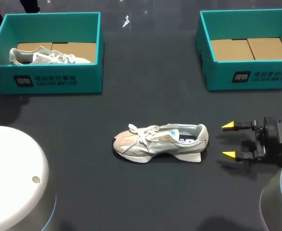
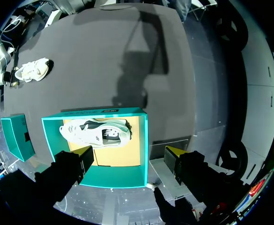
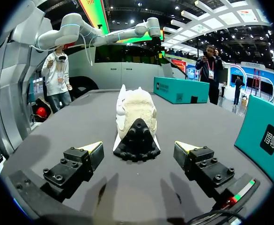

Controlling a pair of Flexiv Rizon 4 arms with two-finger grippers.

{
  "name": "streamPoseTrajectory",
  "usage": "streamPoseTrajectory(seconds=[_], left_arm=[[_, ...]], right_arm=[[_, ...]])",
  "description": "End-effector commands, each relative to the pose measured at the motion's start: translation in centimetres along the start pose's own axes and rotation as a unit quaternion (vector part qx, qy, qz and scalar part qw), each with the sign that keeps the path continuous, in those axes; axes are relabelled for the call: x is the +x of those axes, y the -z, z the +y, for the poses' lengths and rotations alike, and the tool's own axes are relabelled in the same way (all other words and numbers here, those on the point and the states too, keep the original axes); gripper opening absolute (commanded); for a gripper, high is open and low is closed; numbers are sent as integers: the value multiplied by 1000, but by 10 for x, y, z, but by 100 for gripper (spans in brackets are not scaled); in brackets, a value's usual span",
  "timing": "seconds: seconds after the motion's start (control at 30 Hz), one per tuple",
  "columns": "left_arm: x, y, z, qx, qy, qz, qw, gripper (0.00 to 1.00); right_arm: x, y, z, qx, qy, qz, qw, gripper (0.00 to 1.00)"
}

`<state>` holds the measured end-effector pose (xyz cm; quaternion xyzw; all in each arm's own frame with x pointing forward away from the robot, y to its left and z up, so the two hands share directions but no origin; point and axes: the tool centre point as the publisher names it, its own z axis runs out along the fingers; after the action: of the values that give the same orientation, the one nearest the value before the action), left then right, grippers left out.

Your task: Take the shoe out of the shoebox, open the shoe tongue, remove and reinsert the insole, then place the shoe into the shoebox

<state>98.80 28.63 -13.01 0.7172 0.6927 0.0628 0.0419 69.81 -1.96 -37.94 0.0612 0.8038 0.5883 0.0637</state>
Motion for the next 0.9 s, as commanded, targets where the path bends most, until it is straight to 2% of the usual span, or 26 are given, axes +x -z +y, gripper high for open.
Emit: streamPoseTrajectory(seconds=[0.03, 0.27, 0.37, 0.6, 0.9], left_arm=[[0, 1, -1, 0, 0, 1, 1000, 100], [0, 1, -1, 0, 0, 1, 1000, 100], [0, 1, -1, 0, 0, 1, 1000, 100], [0, 1, -1, 0, 0, 1, 1000, 100], [0, 1, -1, 0, 0, 1, 1000, 100]], right_arm=[[-3, -12, -2, 8, -8, 1, 1000, 100], [-6, -22, -3, 7, -14, 5, 1000, 100], [-8, -27, -4, 21, -19, 5, 1000, 100], [-5, -39, -5, 40, -26, 12, 999, 100], [-1, -46, -3, 42, -24, 13, 999, 100]])
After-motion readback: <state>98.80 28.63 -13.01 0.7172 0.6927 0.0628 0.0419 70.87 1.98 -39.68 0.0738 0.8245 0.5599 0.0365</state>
